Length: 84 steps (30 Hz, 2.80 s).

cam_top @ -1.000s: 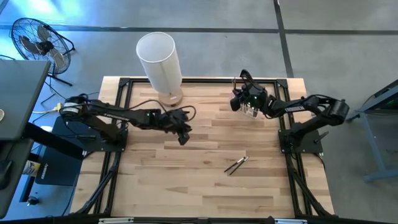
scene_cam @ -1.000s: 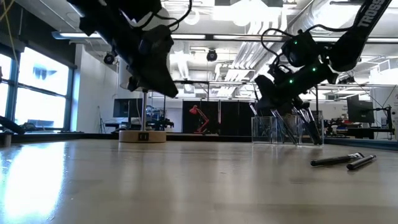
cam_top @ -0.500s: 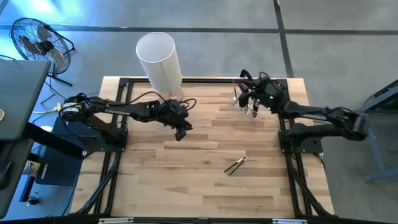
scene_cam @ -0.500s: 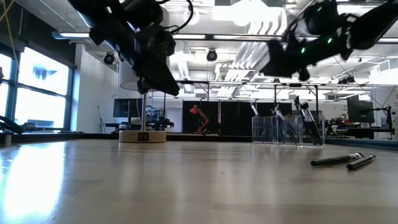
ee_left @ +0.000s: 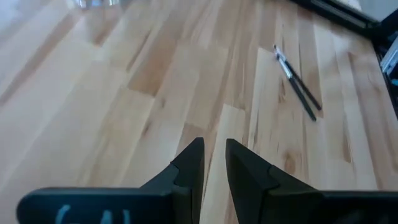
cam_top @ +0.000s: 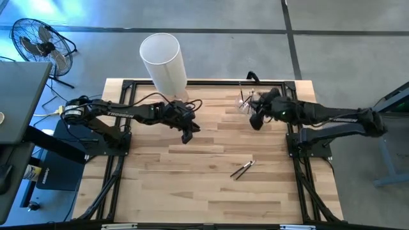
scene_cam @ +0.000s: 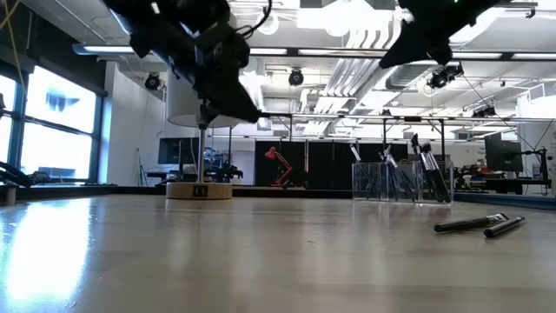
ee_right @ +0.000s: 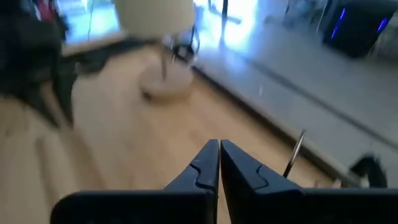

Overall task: Put items in baskets/containers
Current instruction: Put the liner brush into the transparent organizer

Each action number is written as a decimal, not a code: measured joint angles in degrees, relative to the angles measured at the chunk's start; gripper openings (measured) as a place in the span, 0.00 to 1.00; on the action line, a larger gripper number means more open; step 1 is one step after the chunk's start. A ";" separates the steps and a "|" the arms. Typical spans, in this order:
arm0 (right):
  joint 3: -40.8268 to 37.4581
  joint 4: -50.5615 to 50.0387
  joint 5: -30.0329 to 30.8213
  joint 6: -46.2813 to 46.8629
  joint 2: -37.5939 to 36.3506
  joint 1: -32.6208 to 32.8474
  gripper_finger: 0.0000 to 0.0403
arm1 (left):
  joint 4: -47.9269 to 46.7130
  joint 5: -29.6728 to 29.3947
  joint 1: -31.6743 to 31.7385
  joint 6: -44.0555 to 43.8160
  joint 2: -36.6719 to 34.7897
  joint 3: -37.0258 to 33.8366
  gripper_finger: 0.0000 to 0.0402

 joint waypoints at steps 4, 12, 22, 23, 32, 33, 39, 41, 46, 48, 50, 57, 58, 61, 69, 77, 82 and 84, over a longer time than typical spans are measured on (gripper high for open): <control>5.91 -14.74 0.31 8.76 5.02 6.31 0.01 | -0.23 -5.57 -3.40 -0.04 0.02 2.78 0.16; 7.81 -32.19 -2.07 30.58 10.59 18.56 0.01 | -0.33 -20.40 -12.27 -1.15 2.91 10.71 0.16; 1.45 -37.99 -3.53 53.68 9.33 38.85 0.00 | -12.14 -25.23 -20.13 -4.95 15.59 28.33 0.16; 0.64 -37.65 -4.34 55.05 9.33 40.07 0.00 | -13.39 -25.22 -20.49 -5.73 16.99 30.14 0.16; -5.27 -33.95 -11.21 67.88 9.44 43.57 0.00 | -21.94 -23.29 -22.20 -9.54 26.13 41.13 0.16; -5.77 -33.11 -11.60 70.27 9.44 43.57 0.00 | -22.85 -22.13 -22.21 -10.30 26.35 41.49 0.16; -7.84 -25.74 -12.24 77.46 9.98 44.42 0.00 | -23.04 -19.48 -22.09 -10.14 25.87 40.03 0.16; -7.86 -24.48 -11.61 78.98 11.06 44.99 0.00 | -23.25 -19.51 -22.09 -9.20 23.10 37.51 0.16; -7.86 -21.15 -12.48 81.99 15.45 46.29 0.00 | -15.28 -20.75 -22.06 -7.81 14.14 27.02 0.16; -7.59 -20.03 -13.25 83.35 17.84 46.83 0.00 | -9.34 -20.75 -22.06 -7.76 10.97 21.95 0.16; -6.09 -20.06 -13.75 83.52 20.32 46.84 0.00 | -8.27 -21.84 -22.06 -7.80 5.79 16.20 0.16; 3.05 -24.03 -14.09 85.66 28.87 43.25 0.00 | -5.79 -23.28 -22.49 -8.97 -9.13 1.62 0.16; 4.71 -25.06 -14.13 86.83 30.21 42.61 0.00 | -5.53 -23.20 -22.41 -9.02 -10.92 0.24 0.16; 9.75 -29.08 -14.26 90.59 34.91 40.67 0.00 | -6.90 -22.69 -22.39 -8.15 -16.41 -3.45 0.16; 19.37 -42.26 -19.10 100.31 46.06 36.21 0.00 | -12.40 -19.03 -22.41 -1.83 -23.21 -5.96 0.16; 19.46 -42.82 -21.84 103.82 49.35 31.76 0.04 | -15.43 -16.49 -22.41 3.51 -24.06 -5.94 0.16; 19.46 -44.49 -22.34 104.60 49.35 29.62 0.13 | -17.66 -15.72 -22.41 4.85 -24.07 -5.94 0.16; 19.29 -45.05 -22.69 105.32 49.34 29.11 0.17 | -18.51 -15.72 -22.41 4.85 -24.06 -5.95 0.16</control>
